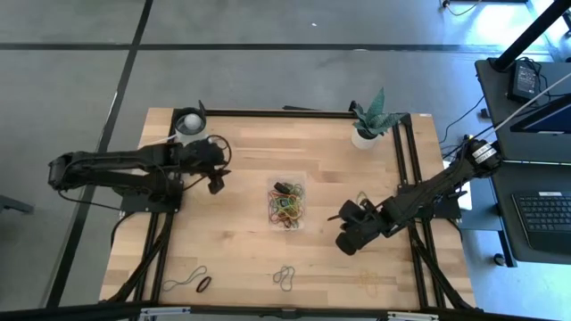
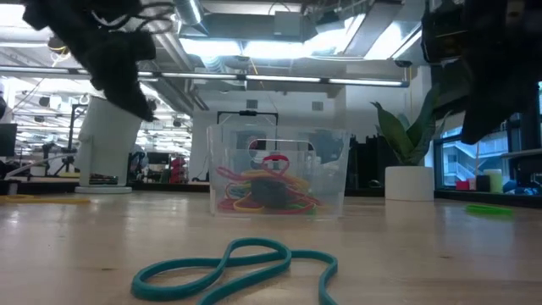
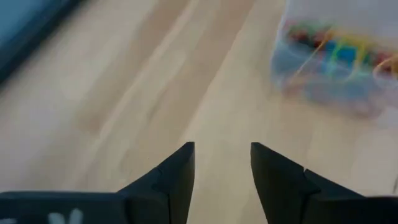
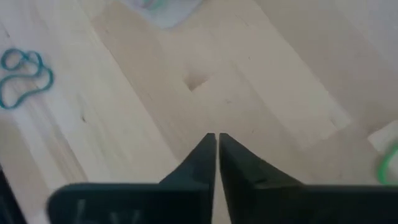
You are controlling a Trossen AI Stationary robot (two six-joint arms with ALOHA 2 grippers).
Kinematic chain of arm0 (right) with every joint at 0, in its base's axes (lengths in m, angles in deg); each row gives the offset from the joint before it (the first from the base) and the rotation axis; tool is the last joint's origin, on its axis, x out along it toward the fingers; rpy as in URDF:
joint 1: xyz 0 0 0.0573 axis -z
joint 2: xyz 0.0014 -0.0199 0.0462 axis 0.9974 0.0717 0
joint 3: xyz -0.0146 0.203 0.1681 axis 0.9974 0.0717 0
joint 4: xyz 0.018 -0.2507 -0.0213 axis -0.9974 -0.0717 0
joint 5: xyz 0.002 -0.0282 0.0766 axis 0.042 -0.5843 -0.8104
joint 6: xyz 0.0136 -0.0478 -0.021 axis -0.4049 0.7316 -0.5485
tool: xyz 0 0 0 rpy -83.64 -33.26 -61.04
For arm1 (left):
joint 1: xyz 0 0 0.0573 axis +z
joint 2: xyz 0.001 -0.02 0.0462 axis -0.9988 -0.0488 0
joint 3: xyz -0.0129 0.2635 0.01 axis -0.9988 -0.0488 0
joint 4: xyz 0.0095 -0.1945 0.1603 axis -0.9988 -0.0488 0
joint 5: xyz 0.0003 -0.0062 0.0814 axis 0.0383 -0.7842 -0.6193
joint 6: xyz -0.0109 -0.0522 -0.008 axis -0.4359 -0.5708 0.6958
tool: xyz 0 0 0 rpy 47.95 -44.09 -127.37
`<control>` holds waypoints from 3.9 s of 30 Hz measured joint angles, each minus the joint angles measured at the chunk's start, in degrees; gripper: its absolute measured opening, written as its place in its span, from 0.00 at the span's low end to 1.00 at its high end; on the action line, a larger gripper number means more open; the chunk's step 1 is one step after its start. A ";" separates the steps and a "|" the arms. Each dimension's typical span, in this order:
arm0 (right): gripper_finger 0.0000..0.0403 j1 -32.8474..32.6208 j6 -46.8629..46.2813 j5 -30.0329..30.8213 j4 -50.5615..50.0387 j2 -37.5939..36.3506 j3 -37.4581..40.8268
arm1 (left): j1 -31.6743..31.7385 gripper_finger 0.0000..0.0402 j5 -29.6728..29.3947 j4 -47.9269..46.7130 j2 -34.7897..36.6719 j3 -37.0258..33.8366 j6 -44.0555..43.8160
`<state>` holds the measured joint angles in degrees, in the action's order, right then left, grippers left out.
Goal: Pick and place rubber bands into bin
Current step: Put the yellow rubber band into the transparent bin
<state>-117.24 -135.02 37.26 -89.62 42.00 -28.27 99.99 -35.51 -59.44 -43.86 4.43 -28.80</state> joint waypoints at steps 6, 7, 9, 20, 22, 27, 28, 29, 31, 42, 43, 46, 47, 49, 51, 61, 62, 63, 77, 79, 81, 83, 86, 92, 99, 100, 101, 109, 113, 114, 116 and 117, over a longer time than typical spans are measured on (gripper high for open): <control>0.03 0.00 3.49 -0.47 -4.90 -0.11 0.00 | 0.01 0.37 0.44 -15.07 -8.10 4.62 -18.39; 0.03 0.00 4.38 -0.70 -6.23 -0.11 0.00 | 0.01 0.37 0.47 -17.28 -9.52 4.60 -20.91; 0.02 0.00 6.04 -2.04 -8.66 -0.11 0.00 | -0.31 0.37 0.52 -18.94 -12.28 4.60 -26.69; 0.01 0.00 14.64 -3.04 -15.02 -0.13 0.00 | -0.96 0.37 4.57 -27.45 -25.28 3.72 -60.70; 0.00 0.00 16.09 -3.04 -15.70 -0.13 0.00 | -1.88 0.37 7.12 -26.06 -26.87 2.73 -62.81; 0.00 -0.72 16.41 -2.87 -18.43 -2.03 1.18 | -6.98 0.37 11.78 -23.04 -30.10 1.24 -70.41; 0.00 -1.16 16.37 -2.83 -18.17 -3.00 2.17 | -8.11 0.37 11.81 -21.93 -30.71 1.02 -71.82; 0.00 -1.52 16.09 -2.85 -18.20 -4.04 3.24 | -9.18 0.37 11.77 -20.78 -31.32 0.84 -73.07; 0.00 -2.08 14.89 -2.87 -17.69 -6.32 5.46 | -11.07 0.37 11.83 -18.44 -32.47 0.42 -74.90; 0.02 -2.73 13.54 -2.78 -13.80 -13.44 11.06 | -14.09 0.05 10.94 -16.06 -33.98 0.23 -77.88; 0.02 -2.73 13.56 -2.78 -13.83 -13.53 11.08 | -14.50 0.03 10.41 -16.14 -33.58 0.71 -78.29; 0.02 -2.73 13.61 -2.78 -13.88 -13.53 11.10 | -16.14 0.01 8.72 -16.63 -32.72 2.87 -78.84; 0.02 -2.73 13.62 -2.78 -13.87 -13.53 11.10 | -16.75 0.01 7.86 -17.76 -32.26 4.20 -79.36; 0.02 -2.73 14.23 -2.79 -13.88 -13.55 11.10 | -18.20 0.01 6.75 -20.65 -31.54 6.39 -80.06; 0.02 -2.73 15.58 -2.80 -13.91 -13.92 11.10 | -19.57 0.01 6.13 -23.92 -31.17 9.39 -81.26; 0.01 -2.73 18.84 -1.20 -19.95 -22.35 11.10 | -25.12 0.01 -8.83 -31.46 -30.78 29.04 -75.88; 0.01 -2.73 19.14 -0.41 -21.05 -23.99 11.10 | -25.41 0.01 -10.55 -31.33 -30.78 31.02 -74.89; 0.01 -2.73 19.46 0.41 -22.10 -25.64 11.10 | -25.63 0.01 -12.21 -31.20 -30.78 32.81 -73.86; 0.01 -0.89 21.19 9.88 -27.98 -45.37 11.10 | -26.12 0.01 -24.02 -20.58 -37.53 51.94 -50.60; 0.01 -0.66 21.17 9.95 -28.11 -46.93 11.10 | -25.74 0.00 -23.72 -15.67 -40.02 53.40 -44.26; 0.01 -0.51 20.95 9.99 -28.16 -47.83 11.10 | -25.18 0.00 -21.89 -12.06 -42.76 54.76 -39.41; 0.01 -0.51 20.93 9.97 -28.17 -48.45 11.10 | -24.45 0.00 -18.56 -10.47 -45.48 56.17 -36.95; 0.01 -0.52 20.83 9.96 -28.17 -48.72 11.10 | -23.46 0.00 -12.89 -11.84 -49.54 57.24 -36.49; 0.01 -0.52 20.73 9.86 -28.15 -48.65 11.10 | -23.15 0.00 -6.94 -16.05 -54.82 57.43 -38.44; 0.01 -0.52 20.76 9.84 -28.11 -48.65 11.13 | -23.18 0.01 -3.91 -18.57 -58.23 57.47 -38.59; 0.01 -0.52 20.77 9.84 -28.13 -48.63 11.11 | -23.18 0.01 -3.95 -18.60 -58.92 57.47 -38.54; 0.01 -0.52 20.77 9.84 -28.13 -48.63 11.13 | -23.18 0.01 -3.99 -18.44 -59.60 57.45 -38.56; 0.01 -0.52 20.64 9.83 -27.87 -48.63 11.13 | -23.18 0.04 -4.85 -18.30 -66.26 57.43 -36.87; 0.01 -0.52 19.12 9.81 -27.84 -48.61 11.13 | -23.18 0.13 -4.03 -17.68 -69.30 57.43 -33.24; 0.01 -0.52 18.78 9.81 -27.84 -48.61 11.13 | -23.18 0.16 -3.94 -17.56 -69.63 57.43 -32.46; 0.01 -0.52 18.10 9.81 -27.84 -48.63 11.13 | -23.18 0.22 -3.96 -17.51 -69.99 57.43 -31.86; 0.01 -0.52 18.02 9.81 -27.84 -48.61 11.13 | -23.10 0.25 -3.94 -17.59 -70.12 57.43 -31.54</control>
<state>-117.77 -117.00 47.07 -117.46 -6.61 -17.15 76.89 -39.46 -77.03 -113.98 61.86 -60.33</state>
